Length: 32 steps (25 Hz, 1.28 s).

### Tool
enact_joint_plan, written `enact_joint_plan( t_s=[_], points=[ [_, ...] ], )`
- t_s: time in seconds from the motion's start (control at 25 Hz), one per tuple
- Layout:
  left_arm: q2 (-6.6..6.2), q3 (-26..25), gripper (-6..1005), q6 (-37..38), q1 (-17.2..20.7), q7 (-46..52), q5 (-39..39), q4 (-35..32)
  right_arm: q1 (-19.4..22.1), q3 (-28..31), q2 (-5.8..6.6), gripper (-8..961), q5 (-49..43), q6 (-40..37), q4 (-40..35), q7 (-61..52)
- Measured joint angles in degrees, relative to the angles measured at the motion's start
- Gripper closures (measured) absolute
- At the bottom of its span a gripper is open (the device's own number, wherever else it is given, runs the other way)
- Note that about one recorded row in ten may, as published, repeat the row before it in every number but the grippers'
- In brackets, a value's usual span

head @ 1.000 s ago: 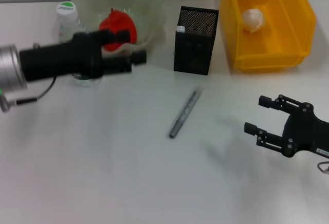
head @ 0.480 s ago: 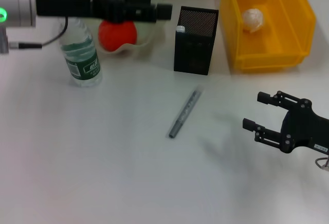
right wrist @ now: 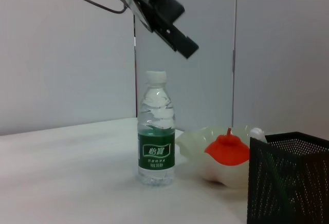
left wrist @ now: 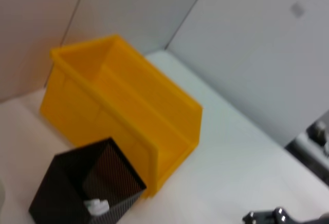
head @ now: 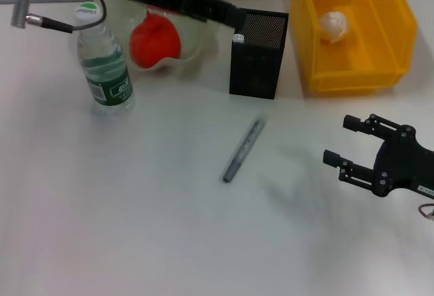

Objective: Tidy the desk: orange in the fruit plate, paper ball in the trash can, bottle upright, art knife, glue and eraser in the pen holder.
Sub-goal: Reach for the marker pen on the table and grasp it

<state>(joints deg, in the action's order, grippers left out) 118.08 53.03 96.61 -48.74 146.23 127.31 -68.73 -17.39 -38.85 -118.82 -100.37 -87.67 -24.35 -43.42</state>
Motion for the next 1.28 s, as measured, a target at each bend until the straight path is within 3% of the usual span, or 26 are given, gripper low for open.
enact_joint_plan(
  t_s=[0.12,0.36,0.4,0.6,0.72,0.8,1.28],
  points=[
    [0.29,1.6,158,0.3,-1.91,1.75,3.3,0.43,0.09,0.0,0.0,239,-0.15,-0.02,0.0,0.01],
    [0.72,13.48,158,-4.1,-5.45,7.46,10.46,1.89,0.6,-0.3,0.01,239,-1.05,0.56,0.01,0.08],
    [0.72,13.48,158,-4.1,-5.45,7.46,10.46,1.89,0.71,-0.1,0.05,239,-1.78,0.8,0.06,0.09],
    [1.0,19.32,158,-8.47,-8.34,9.12,11.05,8.39,0.87,-0.31,0.13,239,-2.06,2.23,0.29,0.22],
    [1.0,19.32,158,-8.47,-8.34,9.12,11.05,8.39,0.89,-0.48,0.19,239,-2.26,3.11,0.45,0.69],
    [1.09,24.43,158,-12.94,-9.32,9.7,10.87,12.98,0.88,-0.4,0.24,239,-2.61,3.37,0.44,0.7],
    [1.11,31.56,158,-21.47,-9.77,9.79,10.57,19.5,0.72,-0.07,0.14,238,-2.82,3.48,0.19,0.71]
  ],
)
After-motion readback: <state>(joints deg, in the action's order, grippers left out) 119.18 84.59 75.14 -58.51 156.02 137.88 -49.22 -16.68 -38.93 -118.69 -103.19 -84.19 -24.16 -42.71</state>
